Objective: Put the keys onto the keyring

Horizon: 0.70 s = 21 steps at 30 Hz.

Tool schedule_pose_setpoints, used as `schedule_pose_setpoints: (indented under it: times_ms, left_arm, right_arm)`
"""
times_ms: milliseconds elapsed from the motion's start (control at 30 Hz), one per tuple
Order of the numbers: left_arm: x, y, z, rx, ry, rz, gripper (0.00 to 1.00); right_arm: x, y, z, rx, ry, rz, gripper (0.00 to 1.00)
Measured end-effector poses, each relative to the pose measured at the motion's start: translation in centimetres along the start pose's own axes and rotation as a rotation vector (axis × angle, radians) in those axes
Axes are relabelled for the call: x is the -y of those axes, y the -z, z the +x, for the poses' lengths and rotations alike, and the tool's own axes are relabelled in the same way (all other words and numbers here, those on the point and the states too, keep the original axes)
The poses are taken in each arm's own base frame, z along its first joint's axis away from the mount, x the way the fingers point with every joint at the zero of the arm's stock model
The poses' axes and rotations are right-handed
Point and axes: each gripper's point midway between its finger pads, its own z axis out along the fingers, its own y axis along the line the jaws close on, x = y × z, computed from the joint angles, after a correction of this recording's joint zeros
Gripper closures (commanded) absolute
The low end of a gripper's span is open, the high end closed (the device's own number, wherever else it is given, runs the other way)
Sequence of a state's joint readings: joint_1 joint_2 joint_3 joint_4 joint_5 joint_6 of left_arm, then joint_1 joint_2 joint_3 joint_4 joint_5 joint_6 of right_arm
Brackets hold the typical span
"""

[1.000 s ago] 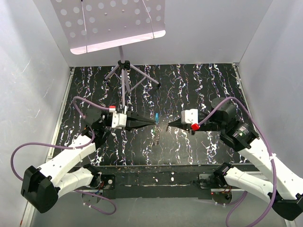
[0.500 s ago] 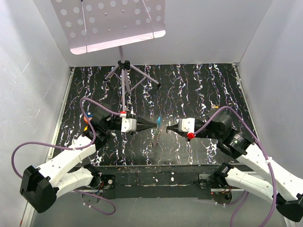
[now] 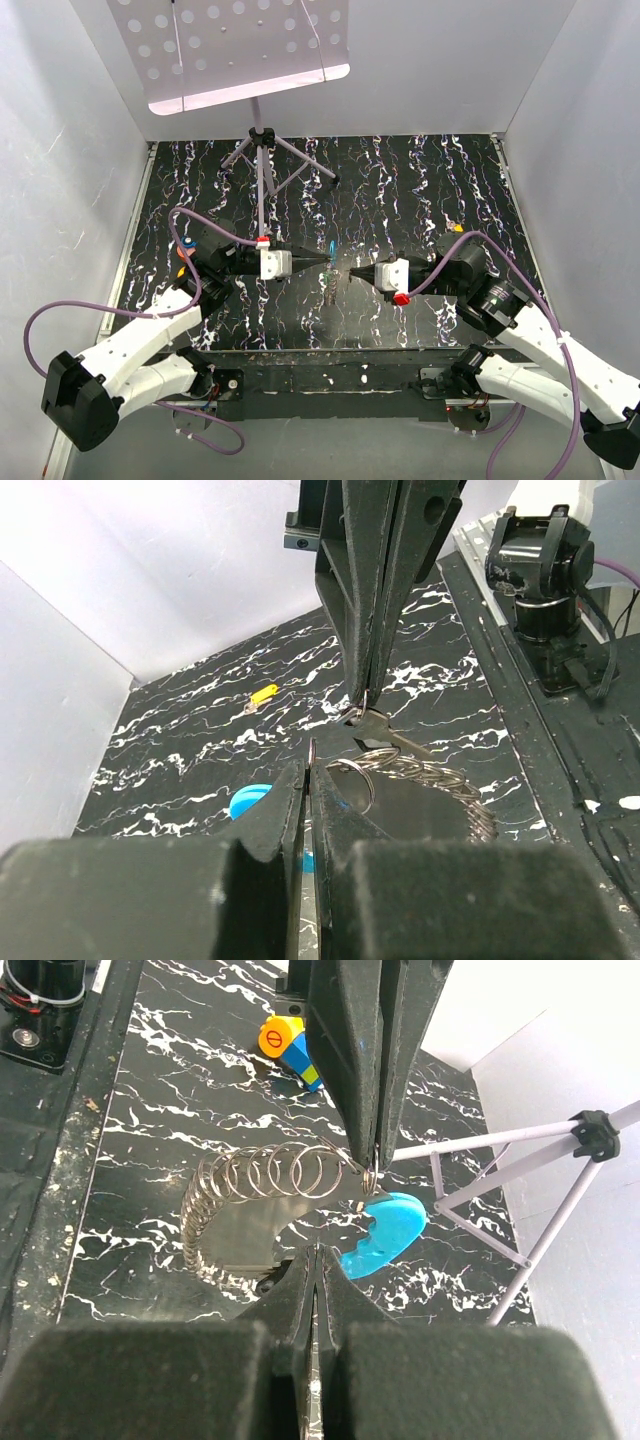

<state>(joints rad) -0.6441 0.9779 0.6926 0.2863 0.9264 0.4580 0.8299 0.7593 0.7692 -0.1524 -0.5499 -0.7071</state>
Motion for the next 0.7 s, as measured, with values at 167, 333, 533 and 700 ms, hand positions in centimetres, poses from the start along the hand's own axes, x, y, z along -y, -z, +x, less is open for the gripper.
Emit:
schedule_pose_setpoints:
  times_ms: [167, 333, 533, 700]
  left_arm:
    - [0.1, 0.0, 0.0, -0.004, -0.017, -0.008, 1.00]
    - [0.5, -0.2, 0.2, -0.008, -0.017, -0.004, 1.00]
    - [0.5, -0.3, 0.5, -0.018, -0.024, -0.016, 1.00]
    - [0.4, -0.3, 0.8, -0.028, -0.026, -0.025, 1.00]
  right_arm:
    - [0.5, -0.1, -0.1, 0.006, 0.039, 0.010, 0.99]
    - [1.2, -0.4, -0.2, 0.013, 0.056, 0.038, 0.99]
    - [1.4, -0.7, 0.0, 0.015, 0.059, 0.046, 0.99]
    - [1.8, -0.7, -0.4, 0.030, 0.072, 0.060, 0.99]
